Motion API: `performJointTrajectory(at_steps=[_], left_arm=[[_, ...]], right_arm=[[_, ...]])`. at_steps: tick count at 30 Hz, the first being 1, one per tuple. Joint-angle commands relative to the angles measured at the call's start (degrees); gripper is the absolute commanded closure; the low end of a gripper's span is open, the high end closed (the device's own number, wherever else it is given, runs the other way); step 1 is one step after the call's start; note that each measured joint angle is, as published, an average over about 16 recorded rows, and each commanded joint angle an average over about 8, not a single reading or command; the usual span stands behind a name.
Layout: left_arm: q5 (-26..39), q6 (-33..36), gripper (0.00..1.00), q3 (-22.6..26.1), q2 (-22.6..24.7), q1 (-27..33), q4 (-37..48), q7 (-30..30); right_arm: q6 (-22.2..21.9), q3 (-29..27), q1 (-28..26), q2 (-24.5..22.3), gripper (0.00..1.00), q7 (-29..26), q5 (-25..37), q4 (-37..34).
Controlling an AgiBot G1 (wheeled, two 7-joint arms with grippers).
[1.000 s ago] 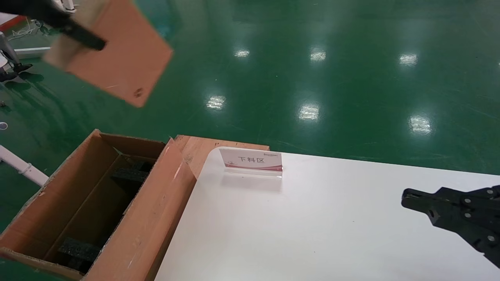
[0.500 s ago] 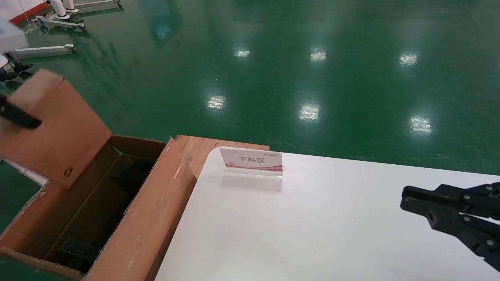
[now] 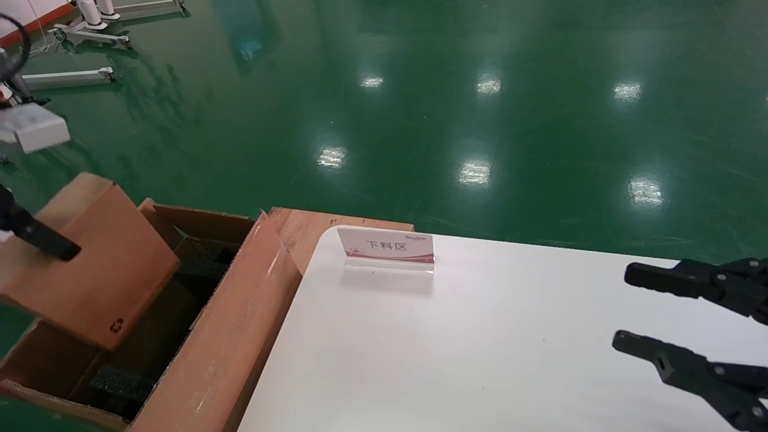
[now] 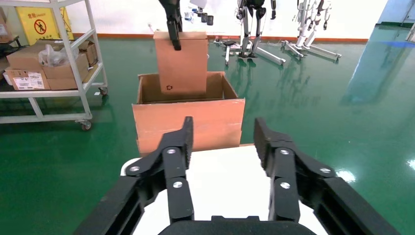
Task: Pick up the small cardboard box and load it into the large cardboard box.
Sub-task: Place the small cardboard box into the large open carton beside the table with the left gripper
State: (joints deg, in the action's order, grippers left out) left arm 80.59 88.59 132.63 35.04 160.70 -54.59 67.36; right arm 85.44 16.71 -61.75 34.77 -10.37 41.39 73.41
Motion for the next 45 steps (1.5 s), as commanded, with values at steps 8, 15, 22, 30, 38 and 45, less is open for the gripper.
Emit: performJointTrajectory(at_steps=[8,15,22,30,38,45], left_arm=[[-0.4,-4.3,1.00,1.5,-2.7,-3.9,-3.0,3.9],[-0.5,-7.4,1.00,2.1,-3.5,-7.4,-3.3,5.5],[0.1,-9.6,1.00,2.8,-3.7,-10.4,-1.8,6.0],[1.5,-12.3,1.00,3.6,-3.1,-13.4,0.5,5.5],[3.1,-14.9,1.00,4.1,-2.1,-15.7,1.6,4.9],[4.0,-17.2,1.00,4.4,-1.3,-17.6,2.3,4.8]], right_arm=[[0.0,0.0,0.0,0.0,0.00,0.0,0.0,0.0],[0.0,0.1,0.0,0.0,0.00,0.0,0.0,0.0],[0.0,0.1,0.0,0.0,0.00,0.0,-0.1,0.0],[0.0,0.1,0.0,0.0,0.00,0.1,-0.1,0.0],[-0.1,0.1,0.0,-0.1,0.00,0.1,-0.1,0.0],[-0.1,0.2,0.0,-0.1,0.00,0.1,-0.1,0.0]])
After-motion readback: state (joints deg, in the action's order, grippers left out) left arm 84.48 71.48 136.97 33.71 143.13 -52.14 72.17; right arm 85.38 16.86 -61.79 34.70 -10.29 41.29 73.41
